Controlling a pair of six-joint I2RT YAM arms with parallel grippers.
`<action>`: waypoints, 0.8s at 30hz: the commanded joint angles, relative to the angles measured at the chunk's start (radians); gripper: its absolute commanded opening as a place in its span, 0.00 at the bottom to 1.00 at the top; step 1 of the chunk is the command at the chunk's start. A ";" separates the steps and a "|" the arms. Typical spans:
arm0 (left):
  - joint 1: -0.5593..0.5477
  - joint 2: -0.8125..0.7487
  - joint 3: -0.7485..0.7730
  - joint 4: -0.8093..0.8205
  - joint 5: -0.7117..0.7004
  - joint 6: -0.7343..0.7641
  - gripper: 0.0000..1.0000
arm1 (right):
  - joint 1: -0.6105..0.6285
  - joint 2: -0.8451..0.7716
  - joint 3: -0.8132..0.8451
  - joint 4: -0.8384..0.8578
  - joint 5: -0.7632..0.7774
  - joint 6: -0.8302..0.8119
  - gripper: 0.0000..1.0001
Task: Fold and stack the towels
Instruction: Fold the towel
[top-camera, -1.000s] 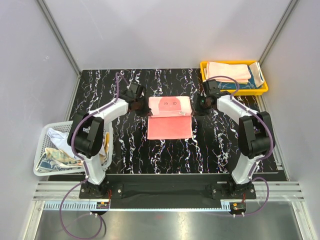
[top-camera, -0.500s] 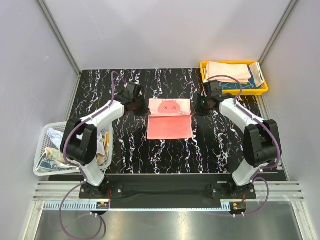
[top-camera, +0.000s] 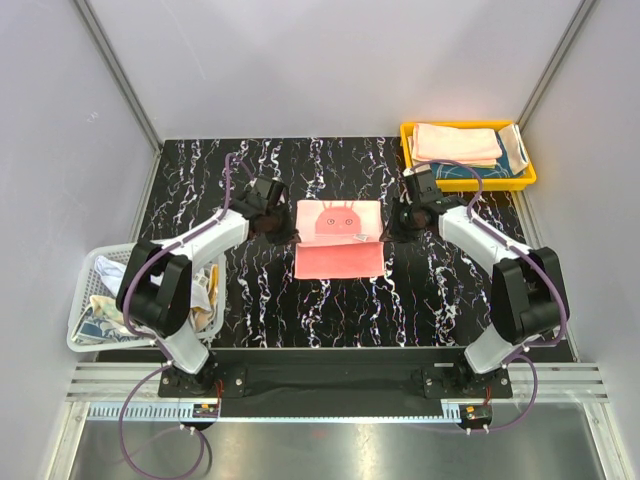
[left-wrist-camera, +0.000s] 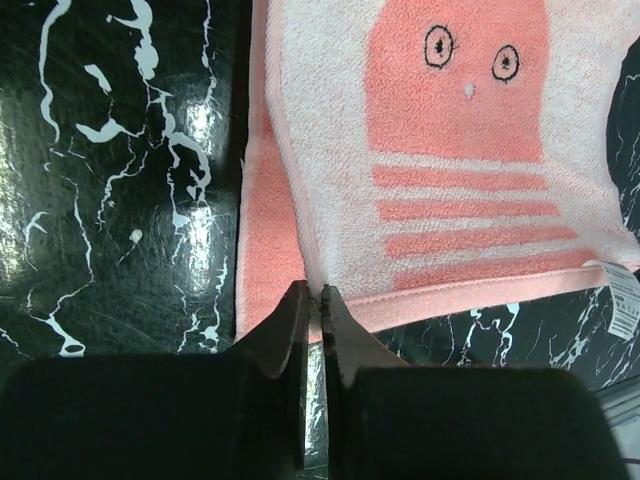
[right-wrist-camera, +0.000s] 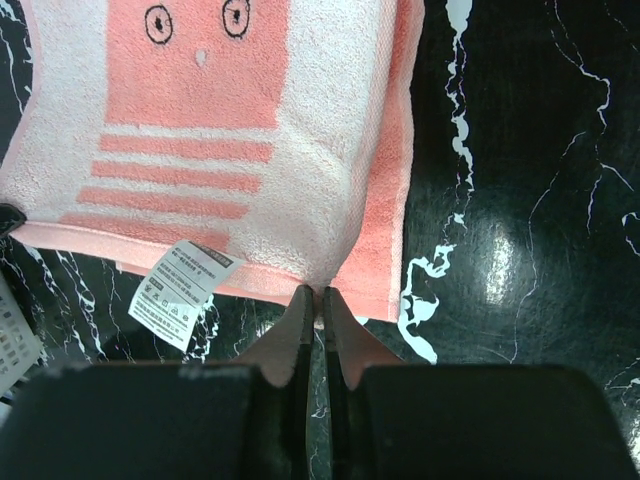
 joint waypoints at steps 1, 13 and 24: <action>-0.012 -0.058 -0.012 0.010 -0.023 0.020 0.00 | 0.004 -0.058 -0.006 0.007 0.023 0.006 0.00; -0.021 -0.114 -0.032 -0.006 -0.029 0.018 0.00 | 0.012 -0.110 -0.048 -0.002 0.021 0.003 0.00; -0.021 -0.144 -0.082 0.002 -0.023 0.020 0.00 | 0.027 -0.127 -0.091 0.011 0.004 0.015 0.00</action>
